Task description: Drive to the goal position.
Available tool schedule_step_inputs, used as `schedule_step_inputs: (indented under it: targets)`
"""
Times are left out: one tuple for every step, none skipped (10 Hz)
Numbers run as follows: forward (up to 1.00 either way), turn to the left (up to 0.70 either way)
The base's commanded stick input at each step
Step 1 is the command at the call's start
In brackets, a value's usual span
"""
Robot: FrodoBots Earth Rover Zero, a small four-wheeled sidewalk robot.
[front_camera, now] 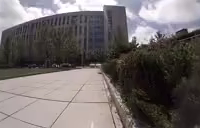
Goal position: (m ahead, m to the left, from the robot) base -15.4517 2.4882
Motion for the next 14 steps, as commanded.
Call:
schedule_step_inputs:
  targets:
    - [0.0,0.7]
    - [0.0,0.7]
    - [0.0,0.7]
    - [0.0,0.7]
    - [0.0,0.7]
    - [0.0,0.7]
    - [0.0,0.7]
    - [0.0,0.7]
    - [0.0,0.7]
    - [0.0,0.7]
    - [0.0,0.7]
    - [0.0,0.7]
    - [0.0,0.7]
    - [0.0,0.7]
